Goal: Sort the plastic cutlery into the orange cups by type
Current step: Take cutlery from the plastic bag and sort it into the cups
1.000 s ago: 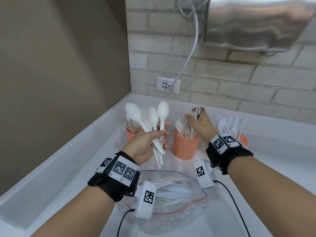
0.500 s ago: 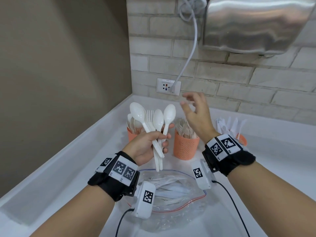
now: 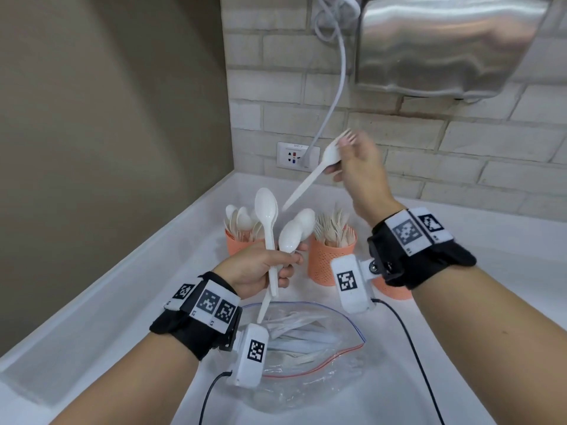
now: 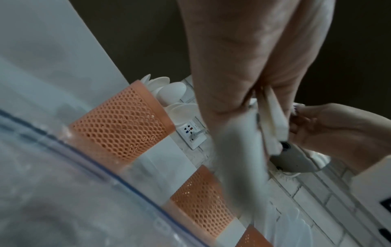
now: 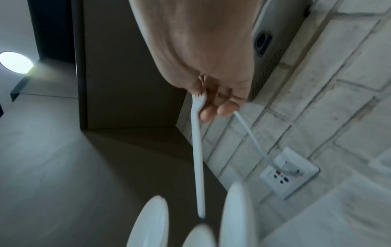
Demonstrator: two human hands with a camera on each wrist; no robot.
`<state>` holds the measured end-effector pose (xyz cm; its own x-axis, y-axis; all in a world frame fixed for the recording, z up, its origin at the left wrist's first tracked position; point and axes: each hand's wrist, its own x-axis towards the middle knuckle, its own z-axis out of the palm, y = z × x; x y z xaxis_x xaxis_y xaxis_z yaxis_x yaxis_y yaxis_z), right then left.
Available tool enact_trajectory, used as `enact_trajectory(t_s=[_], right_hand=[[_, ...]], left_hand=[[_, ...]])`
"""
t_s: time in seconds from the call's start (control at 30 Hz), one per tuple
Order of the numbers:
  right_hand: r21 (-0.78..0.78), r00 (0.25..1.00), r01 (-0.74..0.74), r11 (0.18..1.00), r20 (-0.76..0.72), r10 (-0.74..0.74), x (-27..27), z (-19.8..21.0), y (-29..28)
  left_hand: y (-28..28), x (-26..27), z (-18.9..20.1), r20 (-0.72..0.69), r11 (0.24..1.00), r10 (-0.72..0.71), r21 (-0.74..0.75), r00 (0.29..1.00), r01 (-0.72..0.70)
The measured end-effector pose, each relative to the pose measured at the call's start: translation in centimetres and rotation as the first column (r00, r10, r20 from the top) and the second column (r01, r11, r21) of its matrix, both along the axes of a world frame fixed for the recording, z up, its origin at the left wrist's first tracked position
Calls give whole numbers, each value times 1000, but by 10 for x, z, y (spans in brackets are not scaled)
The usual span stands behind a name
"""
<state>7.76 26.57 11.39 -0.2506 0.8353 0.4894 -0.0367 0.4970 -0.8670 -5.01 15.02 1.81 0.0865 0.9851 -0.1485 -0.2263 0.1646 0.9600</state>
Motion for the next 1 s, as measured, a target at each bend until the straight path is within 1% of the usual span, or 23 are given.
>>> enact_trajectory(t_s=[0.03,0.1,0.2,0.27,0.33,0.37,0.43,0.47,0.5,0.53,0.57,0.6,0.63,0.67,0.7,0.73,0.77,0.8,0.83,0.87,0.9,0.93,1.0], right_hand=[[50,996,74,996,-54,-72,6,4,5],[198,983,182,963,-37,-178,17,5,12],[425,948,188,885,156,-277,28,-20,20],[450,896,160,879,308,-321,29,-46,28],[391,812,153,907,473,-341,29,-68,36],[335,749,153,930,575,-330,30,-76,37],[281,568,122,952,766,-299,30,-86,35],[282,493,101,954,819,-294,30,-87,34],[300,459,89,950,834,-307,28,-85,31],[340,477,90,936,811,-340,27,-82,27],[388,550,103,916,745,-377,23,-76,21],[414,647,116,903,659,-385,19,-69,12],[394,740,99,914,585,-333,13,-61,1],[319,819,39,947,532,-213,6,-53,-11],[179,865,-56,982,499,-42,-4,-49,-22],[7,883,-150,989,451,131,-14,-47,-32],[-140,900,-203,969,363,241,-24,-49,-39],[-249,929,-214,944,247,276,-34,-53,-41],[-334,960,-196,922,126,249,-43,-59,-41],[-397,981,-166,903,26,192,-49,-62,-41],[-436,991,-134,890,-34,133,-54,-63,-40],[-462,993,-114,880,-74,89,-57,-64,-38],[-492,984,-120,862,-177,36,-60,-62,-30]], left_hand=[[0,-1,0,-3,1000,24,-4,1000,-24],[-1,-3,2,-9,996,89,0,996,-89],[0,-4,5,-22,985,168,44,986,-167],[0,-3,6,-63,980,188,70,980,-184],[0,-3,7,-94,979,193,91,977,-185],[-1,-2,8,-92,978,195,92,976,-187],[-1,0,10,-61,976,207,78,977,-202],[-2,0,11,-47,975,214,66,976,-210],[-2,0,13,-38,976,215,55,976,-213],[-3,0,14,-35,976,214,53,976,-212],[-3,1,16,-33,975,215,59,976,-213],[-4,1,18,-42,973,223,70,974,-220],[-5,3,20,-73,969,238,85,969,-231],[-5,5,23,-140,962,261,115,955,-246],[-3,8,25,-259,952,294,165,920,-258],[0,12,28,-412,938,335,228,847,-260],[5,16,29,-556,922,380,295,739,-252],[10,21,30,-670,905,423,347,610,-246],[13,25,31,-741,893,450,372,499,-253],[15,27,33,-775,889,456,377,437,-259],[14,26,33,-790,897,442,375,425,-236],[13,23,33,-791,912,409,365,455,-185],[5,11,36,-762,950,294,300,578,-87]])
